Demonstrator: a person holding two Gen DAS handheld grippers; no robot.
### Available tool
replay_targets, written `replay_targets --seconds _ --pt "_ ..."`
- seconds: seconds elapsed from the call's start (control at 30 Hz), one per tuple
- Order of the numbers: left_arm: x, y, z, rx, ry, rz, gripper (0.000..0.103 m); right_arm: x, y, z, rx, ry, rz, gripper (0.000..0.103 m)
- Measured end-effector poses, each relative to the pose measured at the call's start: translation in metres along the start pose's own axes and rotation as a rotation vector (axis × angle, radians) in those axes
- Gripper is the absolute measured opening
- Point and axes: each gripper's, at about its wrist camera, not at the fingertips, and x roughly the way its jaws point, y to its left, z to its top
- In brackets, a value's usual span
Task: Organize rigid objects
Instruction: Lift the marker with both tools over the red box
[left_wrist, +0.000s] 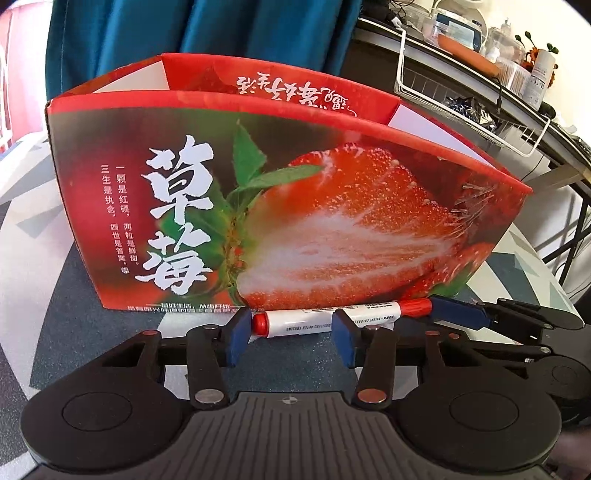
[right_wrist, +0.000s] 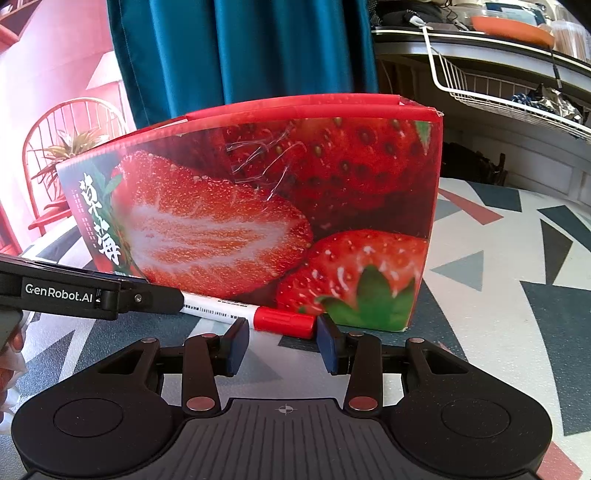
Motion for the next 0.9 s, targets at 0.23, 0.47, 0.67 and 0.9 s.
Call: replay_targets --seconds 0.23,0.47,0.67,0.9 --pt "-0.008 -0.005 -0.001 -0.007 0.012 -0.003 0.05 -0.003 0.005 -0.001 -0.023 -0.006 -0.013 0.039" --pt "-0.035 -0.012 0.006 0.011 -0.045 -0.031 0.05 -0.019 0.006 0.0 -0.008 -0.021 -0.02 0.038" --pt "-0.056 -0.014 0.012 -0.004 -0.086 -0.035 0.05 -0.043 0.014 0.017 -0.025 -0.088 -0.022 0.038" --pt "-0.082 -0.014 0.025 -0.002 -0.156 -0.053 0.05 -0.065 0.027 0.037 -0.086 -0.154 -0.049 0.038"
